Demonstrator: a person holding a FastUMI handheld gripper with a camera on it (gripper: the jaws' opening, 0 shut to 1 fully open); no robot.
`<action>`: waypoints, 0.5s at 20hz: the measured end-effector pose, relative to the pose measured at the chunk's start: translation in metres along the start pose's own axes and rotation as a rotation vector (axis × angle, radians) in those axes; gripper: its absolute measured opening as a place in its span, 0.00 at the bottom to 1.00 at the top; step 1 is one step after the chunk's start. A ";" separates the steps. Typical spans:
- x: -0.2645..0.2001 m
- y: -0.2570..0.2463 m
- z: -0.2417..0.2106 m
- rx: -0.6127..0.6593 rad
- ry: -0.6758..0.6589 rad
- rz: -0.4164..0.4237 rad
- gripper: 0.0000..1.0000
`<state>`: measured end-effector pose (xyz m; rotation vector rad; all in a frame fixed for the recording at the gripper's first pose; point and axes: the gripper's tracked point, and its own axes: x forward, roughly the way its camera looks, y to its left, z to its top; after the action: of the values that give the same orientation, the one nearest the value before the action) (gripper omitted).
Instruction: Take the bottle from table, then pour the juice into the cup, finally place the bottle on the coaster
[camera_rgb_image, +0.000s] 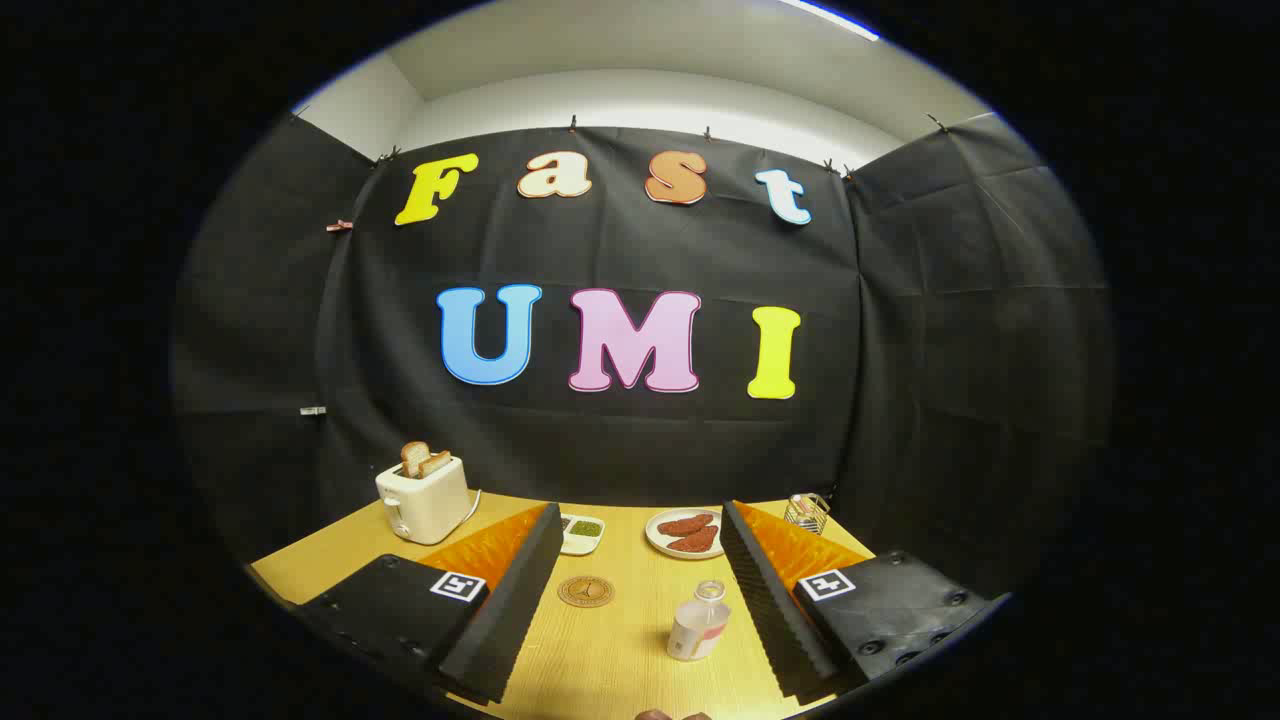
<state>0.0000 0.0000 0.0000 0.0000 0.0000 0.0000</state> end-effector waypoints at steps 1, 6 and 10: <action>0.001 0.001 -0.001 0.000 0.002 0.004 0.97; 0.003 0.003 -0.004 -0.003 0.008 0.013 0.97; 0.006 0.007 -0.006 0.001 0.011 0.022 0.97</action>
<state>0.0065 0.0068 -0.0062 0.0012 0.0113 0.0221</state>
